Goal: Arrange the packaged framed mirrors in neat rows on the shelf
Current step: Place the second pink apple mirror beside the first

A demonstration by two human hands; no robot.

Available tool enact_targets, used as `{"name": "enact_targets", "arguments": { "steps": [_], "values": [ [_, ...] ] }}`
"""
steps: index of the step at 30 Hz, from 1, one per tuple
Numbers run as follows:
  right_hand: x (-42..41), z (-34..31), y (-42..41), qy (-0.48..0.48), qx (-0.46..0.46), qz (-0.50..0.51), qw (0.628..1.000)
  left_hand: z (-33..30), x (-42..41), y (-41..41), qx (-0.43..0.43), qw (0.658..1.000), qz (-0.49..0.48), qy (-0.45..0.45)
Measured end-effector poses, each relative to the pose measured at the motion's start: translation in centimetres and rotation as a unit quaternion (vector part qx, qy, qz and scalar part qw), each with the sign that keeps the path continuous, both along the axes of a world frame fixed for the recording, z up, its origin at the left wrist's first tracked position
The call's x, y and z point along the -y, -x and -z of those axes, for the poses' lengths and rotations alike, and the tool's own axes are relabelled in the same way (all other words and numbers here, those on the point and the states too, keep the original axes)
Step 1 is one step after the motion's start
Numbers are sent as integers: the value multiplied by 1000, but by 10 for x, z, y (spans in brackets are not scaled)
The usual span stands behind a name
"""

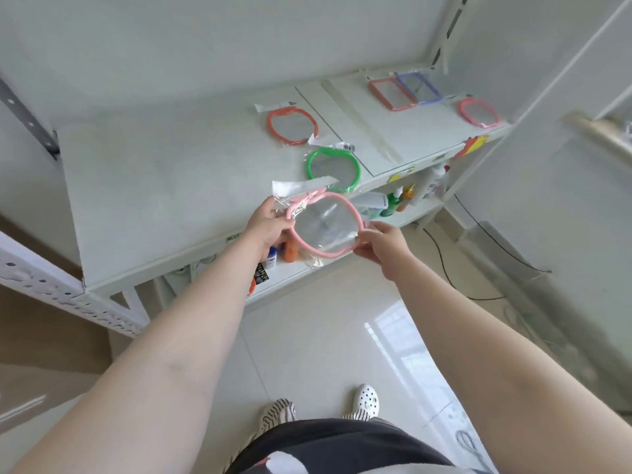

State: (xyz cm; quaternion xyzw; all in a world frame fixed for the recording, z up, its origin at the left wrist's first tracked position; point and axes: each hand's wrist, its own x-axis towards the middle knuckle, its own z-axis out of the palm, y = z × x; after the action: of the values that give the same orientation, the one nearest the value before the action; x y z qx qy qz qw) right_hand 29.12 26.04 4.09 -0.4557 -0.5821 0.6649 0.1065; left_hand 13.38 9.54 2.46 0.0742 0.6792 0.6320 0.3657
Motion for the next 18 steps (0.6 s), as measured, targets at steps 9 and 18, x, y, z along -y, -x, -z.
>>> {"name": "enact_targets", "arguments": {
  "steps": [9,18],
  "values": [
    [-74,2,-94,24,-23,98,995,-5,-108,-65,-37,997,64,22],
    [-182,15,-193,33,-32,131,990,4,-239,-150,-62,991,101,64]
  ]
}}
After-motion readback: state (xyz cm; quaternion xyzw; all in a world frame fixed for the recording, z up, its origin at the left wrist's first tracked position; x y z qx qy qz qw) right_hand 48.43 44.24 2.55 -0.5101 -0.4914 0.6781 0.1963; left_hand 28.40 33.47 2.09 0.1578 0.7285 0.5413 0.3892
